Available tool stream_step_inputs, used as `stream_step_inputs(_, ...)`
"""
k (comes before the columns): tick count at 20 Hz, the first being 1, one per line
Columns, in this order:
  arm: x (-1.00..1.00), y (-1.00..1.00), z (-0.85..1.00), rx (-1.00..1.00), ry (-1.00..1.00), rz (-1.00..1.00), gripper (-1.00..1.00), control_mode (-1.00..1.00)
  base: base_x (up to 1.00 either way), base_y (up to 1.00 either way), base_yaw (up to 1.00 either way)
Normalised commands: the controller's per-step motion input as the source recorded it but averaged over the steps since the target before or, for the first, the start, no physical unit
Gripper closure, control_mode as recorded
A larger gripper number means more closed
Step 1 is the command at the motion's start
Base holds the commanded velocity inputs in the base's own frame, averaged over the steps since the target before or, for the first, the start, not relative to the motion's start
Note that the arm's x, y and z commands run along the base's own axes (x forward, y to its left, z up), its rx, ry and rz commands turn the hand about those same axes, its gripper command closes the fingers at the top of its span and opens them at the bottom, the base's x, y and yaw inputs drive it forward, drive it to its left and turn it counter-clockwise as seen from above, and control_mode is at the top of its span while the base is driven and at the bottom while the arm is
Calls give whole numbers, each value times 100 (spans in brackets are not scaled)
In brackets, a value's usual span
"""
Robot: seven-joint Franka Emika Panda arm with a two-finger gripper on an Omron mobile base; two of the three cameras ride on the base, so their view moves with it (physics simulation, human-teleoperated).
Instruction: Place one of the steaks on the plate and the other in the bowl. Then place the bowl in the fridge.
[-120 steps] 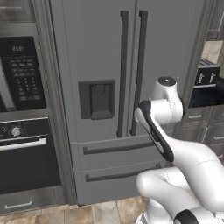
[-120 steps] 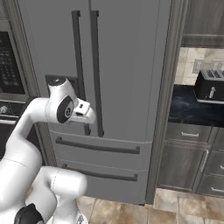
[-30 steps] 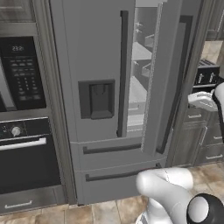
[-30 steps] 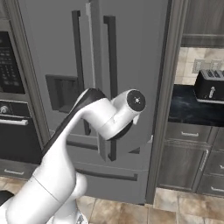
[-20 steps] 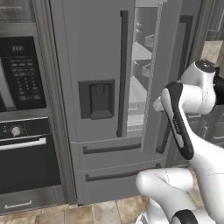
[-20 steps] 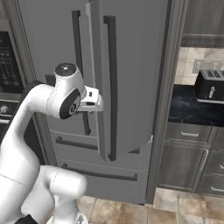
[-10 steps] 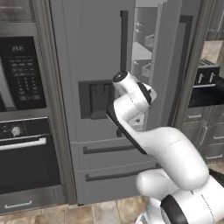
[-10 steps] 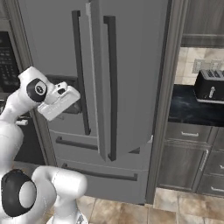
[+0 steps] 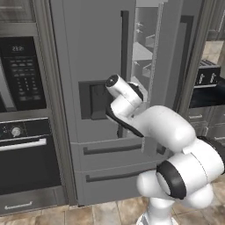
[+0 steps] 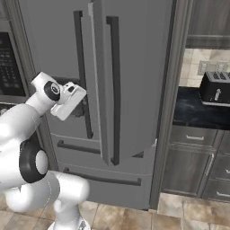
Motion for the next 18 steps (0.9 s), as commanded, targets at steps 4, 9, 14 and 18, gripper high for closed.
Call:
stream_step_inputs(4, 21, -37, -30, -12, 8, 17, -100, -100, 0, 0, 0)
stream_step_inputs(9, 4, -29, -26, -24, 23, 6, -100, -100, 0, 0, 0)
stream_step_inputs(14, 3, -27, -7, -20, 19, 11, -100, -100, 0, 0, 0)
stream_step_inputs(18, 28, -28, -4, -7, 4, 27, -100, -100, 0, 0, 0)
